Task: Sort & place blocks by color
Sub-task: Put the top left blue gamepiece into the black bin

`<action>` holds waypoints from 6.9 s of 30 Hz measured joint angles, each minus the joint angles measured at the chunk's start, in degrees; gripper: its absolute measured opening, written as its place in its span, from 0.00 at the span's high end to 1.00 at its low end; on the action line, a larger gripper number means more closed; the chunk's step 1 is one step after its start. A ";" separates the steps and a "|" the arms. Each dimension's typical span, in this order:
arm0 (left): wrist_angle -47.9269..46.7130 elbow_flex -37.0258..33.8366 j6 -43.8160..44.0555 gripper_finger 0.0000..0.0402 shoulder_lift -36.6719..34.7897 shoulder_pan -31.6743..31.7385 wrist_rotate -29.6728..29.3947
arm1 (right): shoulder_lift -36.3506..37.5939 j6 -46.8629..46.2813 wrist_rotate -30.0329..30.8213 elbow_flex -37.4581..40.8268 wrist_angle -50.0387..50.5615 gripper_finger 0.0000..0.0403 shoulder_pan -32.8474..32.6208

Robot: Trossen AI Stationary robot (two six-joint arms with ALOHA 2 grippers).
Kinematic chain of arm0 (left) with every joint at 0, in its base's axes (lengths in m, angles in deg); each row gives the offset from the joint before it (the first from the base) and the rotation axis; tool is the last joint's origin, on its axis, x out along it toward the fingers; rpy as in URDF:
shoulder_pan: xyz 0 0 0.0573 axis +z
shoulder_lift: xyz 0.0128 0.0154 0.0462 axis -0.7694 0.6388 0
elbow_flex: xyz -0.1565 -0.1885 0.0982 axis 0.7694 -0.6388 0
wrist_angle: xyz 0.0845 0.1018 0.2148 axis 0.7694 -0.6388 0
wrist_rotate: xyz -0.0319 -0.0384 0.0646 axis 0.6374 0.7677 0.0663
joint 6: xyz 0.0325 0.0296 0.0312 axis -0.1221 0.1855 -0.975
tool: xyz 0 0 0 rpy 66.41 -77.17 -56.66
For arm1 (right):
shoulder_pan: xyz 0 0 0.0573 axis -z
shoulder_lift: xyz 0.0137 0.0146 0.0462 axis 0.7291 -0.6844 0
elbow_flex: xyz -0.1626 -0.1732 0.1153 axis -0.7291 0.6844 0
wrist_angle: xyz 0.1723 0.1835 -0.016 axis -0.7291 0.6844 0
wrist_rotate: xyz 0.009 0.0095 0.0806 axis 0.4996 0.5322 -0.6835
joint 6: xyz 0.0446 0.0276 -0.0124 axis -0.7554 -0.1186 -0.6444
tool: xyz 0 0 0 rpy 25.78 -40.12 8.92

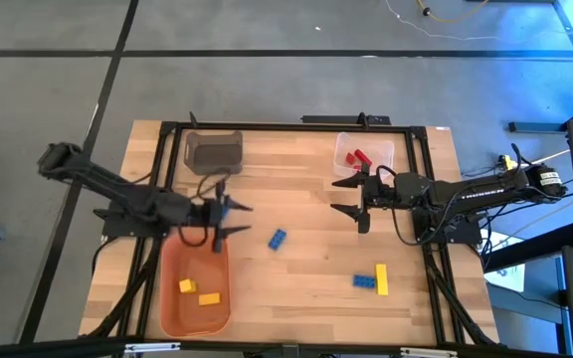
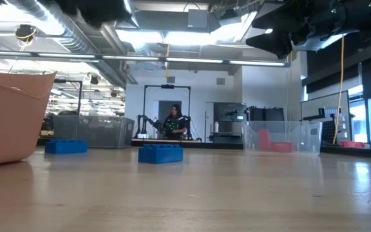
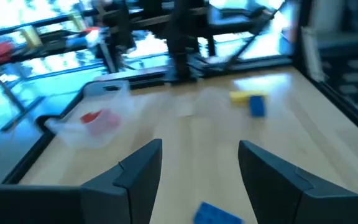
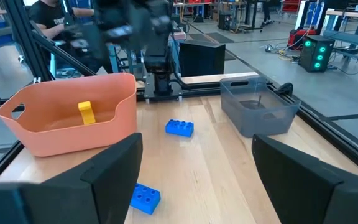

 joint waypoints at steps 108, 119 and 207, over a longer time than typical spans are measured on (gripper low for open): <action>-34.23 2.37 38.79 0.94 16.66 23.67 -1.06 | 0.00 -1.51 -0.02 -0.02 0.94 0.25 -0.02; -33.95 2.37 38.80 0.99 16.57 23.62 -1.29 | 0.00 -1.55 -0.02 -0.02 0.95 0.25 -0.01; -47.07 -4.58 47.90 0.56 15.39 34.25 -5.06 | -0.02 -3.06 0.00 0.02 1.66 0.25 0.00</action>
